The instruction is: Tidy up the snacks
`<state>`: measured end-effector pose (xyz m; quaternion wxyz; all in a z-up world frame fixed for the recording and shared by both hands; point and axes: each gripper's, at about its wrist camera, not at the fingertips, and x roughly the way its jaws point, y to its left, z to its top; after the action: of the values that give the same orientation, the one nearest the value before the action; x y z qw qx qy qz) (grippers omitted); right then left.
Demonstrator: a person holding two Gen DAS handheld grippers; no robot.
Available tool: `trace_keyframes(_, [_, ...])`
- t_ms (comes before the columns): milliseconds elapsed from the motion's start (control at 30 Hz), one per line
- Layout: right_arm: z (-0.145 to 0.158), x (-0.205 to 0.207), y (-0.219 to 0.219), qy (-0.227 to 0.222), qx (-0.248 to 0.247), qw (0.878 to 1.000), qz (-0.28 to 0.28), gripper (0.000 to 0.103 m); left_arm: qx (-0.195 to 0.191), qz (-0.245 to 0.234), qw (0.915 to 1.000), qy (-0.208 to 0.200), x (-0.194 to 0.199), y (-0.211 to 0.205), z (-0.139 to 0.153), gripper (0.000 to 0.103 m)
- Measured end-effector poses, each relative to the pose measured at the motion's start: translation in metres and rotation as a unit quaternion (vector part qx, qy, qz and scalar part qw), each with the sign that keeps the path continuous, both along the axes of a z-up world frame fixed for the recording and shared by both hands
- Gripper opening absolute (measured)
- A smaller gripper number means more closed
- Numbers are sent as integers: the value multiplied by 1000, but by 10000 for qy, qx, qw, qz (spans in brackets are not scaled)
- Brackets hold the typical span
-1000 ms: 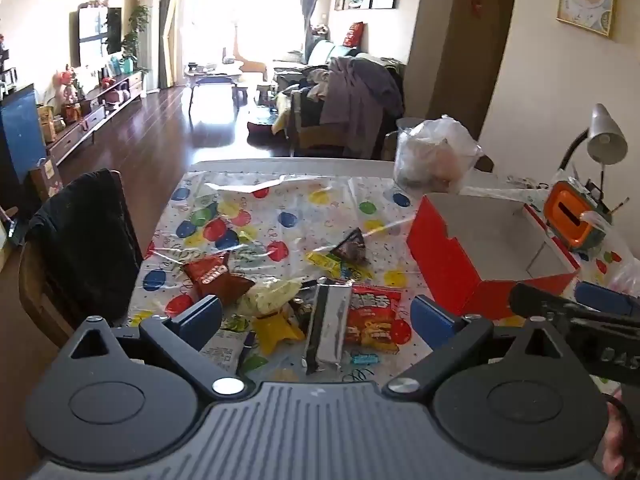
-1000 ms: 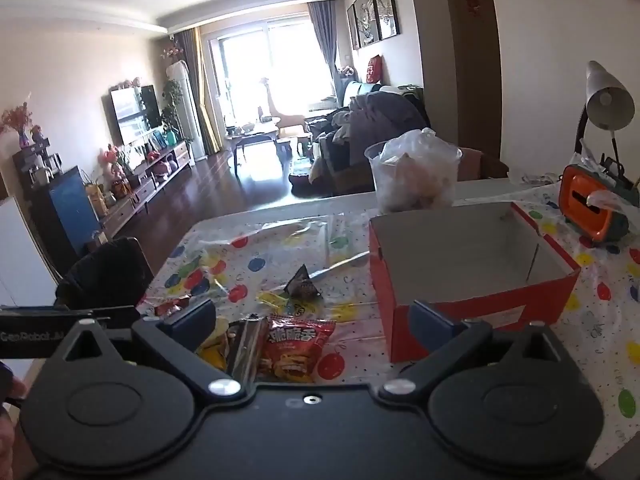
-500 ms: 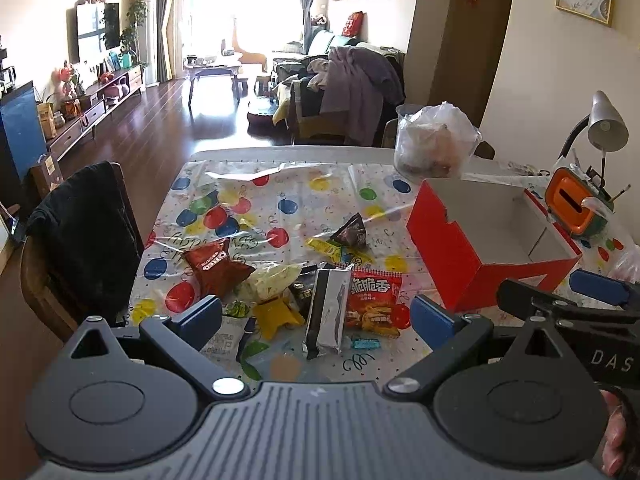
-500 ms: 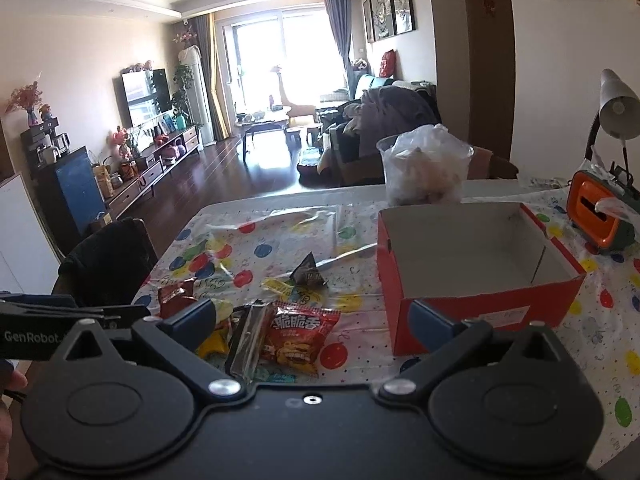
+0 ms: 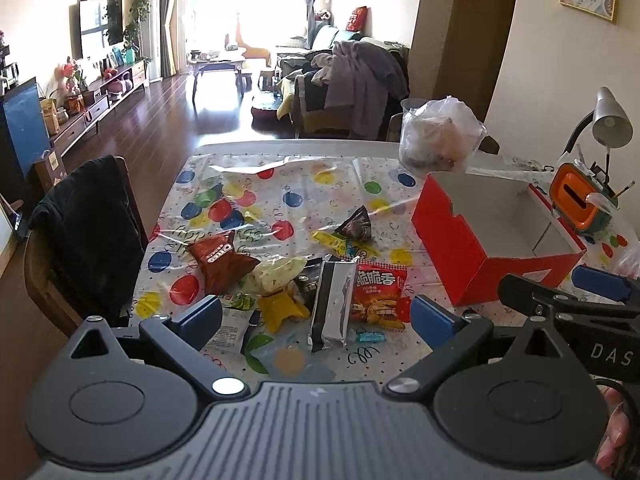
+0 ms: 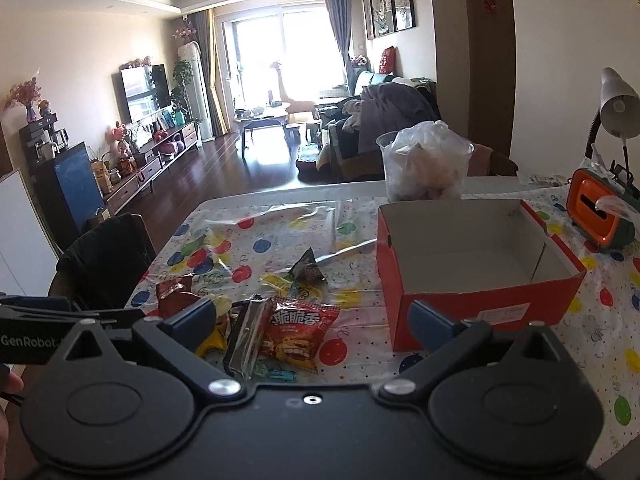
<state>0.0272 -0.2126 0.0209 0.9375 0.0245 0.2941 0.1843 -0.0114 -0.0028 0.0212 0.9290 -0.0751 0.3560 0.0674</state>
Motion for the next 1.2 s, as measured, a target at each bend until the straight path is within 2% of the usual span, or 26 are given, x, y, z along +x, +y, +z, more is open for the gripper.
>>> trace_keyframes(1200, [6, -2, 13, -188, 56, 9997, 122, 103, 133, -42, 9997, -195, 4, 11, 8, 101])
